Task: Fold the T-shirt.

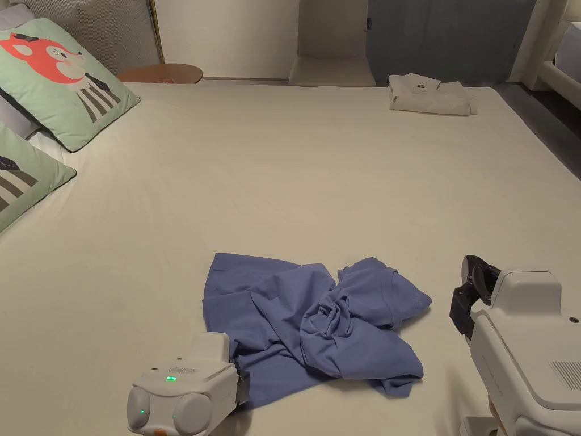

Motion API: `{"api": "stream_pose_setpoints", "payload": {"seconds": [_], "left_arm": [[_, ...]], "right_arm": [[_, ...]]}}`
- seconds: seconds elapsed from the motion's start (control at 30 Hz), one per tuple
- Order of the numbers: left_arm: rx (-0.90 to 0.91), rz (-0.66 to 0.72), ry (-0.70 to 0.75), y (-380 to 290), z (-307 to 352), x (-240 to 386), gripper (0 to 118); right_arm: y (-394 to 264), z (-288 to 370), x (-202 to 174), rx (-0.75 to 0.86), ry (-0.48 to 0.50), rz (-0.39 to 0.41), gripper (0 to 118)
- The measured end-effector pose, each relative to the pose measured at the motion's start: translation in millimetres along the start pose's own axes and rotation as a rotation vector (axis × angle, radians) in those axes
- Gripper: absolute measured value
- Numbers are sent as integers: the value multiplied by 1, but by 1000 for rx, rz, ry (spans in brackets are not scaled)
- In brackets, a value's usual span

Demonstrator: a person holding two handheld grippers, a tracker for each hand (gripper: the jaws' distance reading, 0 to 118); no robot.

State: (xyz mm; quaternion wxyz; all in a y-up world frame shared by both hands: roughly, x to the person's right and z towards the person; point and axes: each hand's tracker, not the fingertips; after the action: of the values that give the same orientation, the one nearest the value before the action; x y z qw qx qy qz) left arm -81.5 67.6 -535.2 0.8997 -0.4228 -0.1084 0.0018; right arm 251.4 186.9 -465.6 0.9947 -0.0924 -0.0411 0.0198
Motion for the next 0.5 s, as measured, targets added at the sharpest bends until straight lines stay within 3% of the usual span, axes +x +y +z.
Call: {"api": "stream_pose_setpoints", "payload": {"seconds": [0.13, 0.23, 0.27, 0.33, 0.43, 0.5], "left_arm": [[83, 33, -27, 12, 21, -4, 3], [119, 59, -63, 26, 33, -8, 3], [133, 68, -78, 29, 36, -9, 3], [148, 74, -106, 35, 36, -13, 3], [158, 77, -127, 38, 33, -16, 3], [156, 81, -141, 38, 29, -19, 3]], "right_arm": [[-5, -24, 4, -70, 6, -20, 2], [-10, -60, 9, -208, 12, -48, 6], [-12, -75, 11, -264, 19, -62, 19], [-17, -107, 15, -359, 63, -106, 62], [-27, -152, 18, -500, 109, -144, 101], [-33, -179, 17, -574, 140, -165, 110]]}}
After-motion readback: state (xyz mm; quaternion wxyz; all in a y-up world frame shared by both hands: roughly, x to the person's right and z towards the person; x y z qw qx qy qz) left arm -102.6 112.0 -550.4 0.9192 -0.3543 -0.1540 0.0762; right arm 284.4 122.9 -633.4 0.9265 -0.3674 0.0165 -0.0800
